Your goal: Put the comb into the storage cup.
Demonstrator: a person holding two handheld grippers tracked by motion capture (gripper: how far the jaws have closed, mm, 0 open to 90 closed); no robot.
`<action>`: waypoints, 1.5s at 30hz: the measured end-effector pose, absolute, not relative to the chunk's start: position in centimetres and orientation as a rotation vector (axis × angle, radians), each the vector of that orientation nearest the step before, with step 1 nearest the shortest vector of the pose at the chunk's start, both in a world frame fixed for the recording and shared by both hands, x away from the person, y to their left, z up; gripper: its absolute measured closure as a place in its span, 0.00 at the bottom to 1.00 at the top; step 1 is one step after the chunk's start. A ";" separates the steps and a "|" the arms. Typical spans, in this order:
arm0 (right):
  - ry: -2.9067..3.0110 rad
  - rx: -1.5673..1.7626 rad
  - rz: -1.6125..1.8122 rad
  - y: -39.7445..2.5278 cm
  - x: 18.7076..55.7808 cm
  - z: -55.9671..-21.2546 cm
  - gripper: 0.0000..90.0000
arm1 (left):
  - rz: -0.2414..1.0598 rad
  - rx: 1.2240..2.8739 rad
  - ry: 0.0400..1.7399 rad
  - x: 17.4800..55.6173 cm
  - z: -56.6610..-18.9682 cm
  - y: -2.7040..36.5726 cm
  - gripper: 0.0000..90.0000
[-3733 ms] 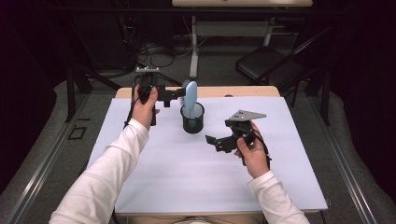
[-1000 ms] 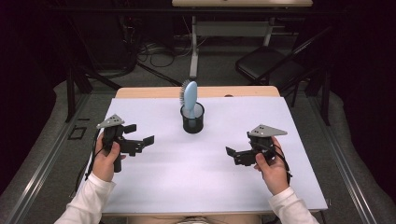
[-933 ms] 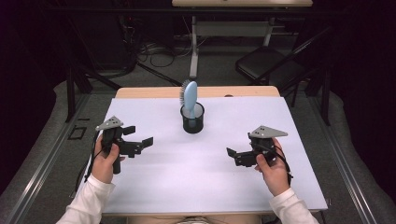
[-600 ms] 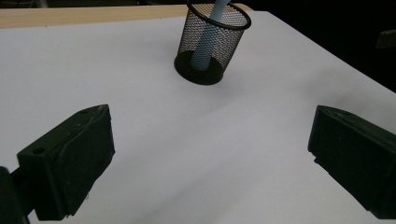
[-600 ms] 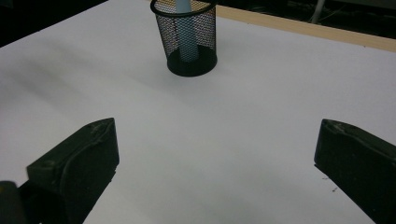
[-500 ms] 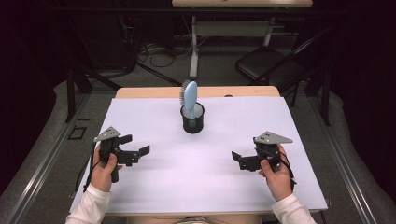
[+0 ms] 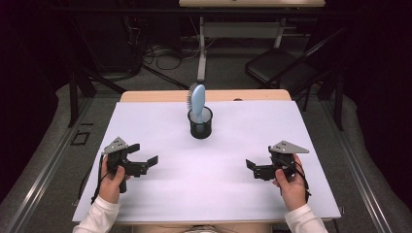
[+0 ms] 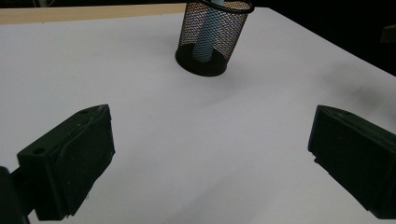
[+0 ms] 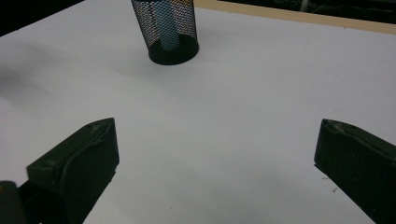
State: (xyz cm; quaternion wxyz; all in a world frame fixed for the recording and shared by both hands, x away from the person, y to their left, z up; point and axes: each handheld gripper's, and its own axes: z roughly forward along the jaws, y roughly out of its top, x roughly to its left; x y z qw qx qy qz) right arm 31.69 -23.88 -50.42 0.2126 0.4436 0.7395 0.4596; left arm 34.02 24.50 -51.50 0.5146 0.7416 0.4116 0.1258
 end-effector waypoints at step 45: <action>1.994 1.341 1.234 -25.8 32.6 -53.4 0.00 | 0.314 1.733 1.036 34.5 -53.6 25.9 0.01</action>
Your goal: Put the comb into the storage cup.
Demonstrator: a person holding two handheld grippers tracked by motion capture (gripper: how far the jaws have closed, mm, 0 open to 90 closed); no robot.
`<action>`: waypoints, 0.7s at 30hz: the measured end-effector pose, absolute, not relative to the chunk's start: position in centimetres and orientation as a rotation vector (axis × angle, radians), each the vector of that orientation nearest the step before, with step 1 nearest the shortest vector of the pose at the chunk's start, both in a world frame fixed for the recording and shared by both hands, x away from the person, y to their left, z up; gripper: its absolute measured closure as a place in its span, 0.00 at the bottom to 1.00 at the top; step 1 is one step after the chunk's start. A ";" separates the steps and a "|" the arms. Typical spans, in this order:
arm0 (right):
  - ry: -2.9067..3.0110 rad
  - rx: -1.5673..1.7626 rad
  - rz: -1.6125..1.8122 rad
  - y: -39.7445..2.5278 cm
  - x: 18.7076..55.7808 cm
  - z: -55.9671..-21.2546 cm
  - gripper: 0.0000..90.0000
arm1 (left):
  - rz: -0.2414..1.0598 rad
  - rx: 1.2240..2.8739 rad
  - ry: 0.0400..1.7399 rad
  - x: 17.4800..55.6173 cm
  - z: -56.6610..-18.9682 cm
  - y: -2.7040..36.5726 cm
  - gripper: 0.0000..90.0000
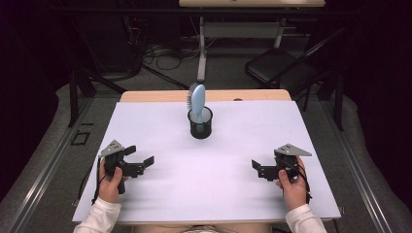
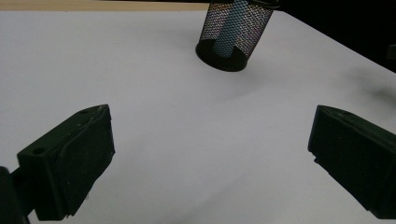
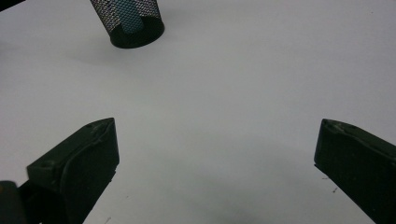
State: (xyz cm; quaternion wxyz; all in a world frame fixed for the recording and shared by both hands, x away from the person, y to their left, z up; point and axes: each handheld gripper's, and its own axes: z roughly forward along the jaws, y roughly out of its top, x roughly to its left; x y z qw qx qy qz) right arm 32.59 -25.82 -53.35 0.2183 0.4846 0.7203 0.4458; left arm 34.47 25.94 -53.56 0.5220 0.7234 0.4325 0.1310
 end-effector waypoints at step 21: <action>1.997 1.360 1.224 -26.0 32.7 -53.6 0.00 | 0.312 1.737 1.045 34.6 -53.7 26.0 0.01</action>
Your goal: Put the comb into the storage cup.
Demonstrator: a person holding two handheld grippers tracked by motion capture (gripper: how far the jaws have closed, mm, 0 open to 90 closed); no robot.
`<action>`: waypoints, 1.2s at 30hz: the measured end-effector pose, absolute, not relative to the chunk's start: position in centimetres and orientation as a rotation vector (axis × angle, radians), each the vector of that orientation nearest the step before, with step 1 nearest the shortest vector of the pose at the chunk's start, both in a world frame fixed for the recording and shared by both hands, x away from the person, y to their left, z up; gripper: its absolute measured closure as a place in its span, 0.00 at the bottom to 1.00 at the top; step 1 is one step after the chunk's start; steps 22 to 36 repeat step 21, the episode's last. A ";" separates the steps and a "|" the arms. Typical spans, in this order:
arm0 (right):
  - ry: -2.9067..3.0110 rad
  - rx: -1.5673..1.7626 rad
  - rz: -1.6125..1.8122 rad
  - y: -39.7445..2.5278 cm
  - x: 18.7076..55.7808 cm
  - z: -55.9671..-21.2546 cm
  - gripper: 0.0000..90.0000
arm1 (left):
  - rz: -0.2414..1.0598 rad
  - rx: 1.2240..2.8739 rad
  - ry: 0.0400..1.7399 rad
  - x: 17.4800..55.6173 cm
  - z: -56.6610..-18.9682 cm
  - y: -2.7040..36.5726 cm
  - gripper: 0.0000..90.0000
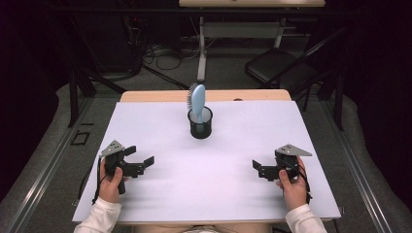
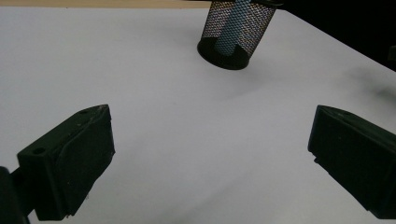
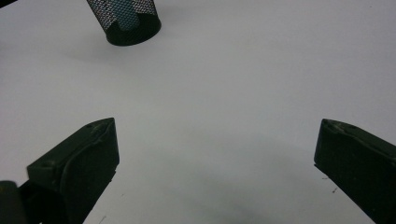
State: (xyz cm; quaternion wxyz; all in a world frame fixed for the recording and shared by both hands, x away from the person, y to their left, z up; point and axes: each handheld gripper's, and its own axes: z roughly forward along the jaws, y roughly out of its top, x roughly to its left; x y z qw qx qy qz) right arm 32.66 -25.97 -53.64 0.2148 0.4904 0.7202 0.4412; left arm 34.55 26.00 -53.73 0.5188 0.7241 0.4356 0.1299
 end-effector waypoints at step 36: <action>1.996 1.360 1.220 -26.0 32.7 -53.7 0.00 | 0.309 1.738 1.044 34.5 -53.7 26.1 0.01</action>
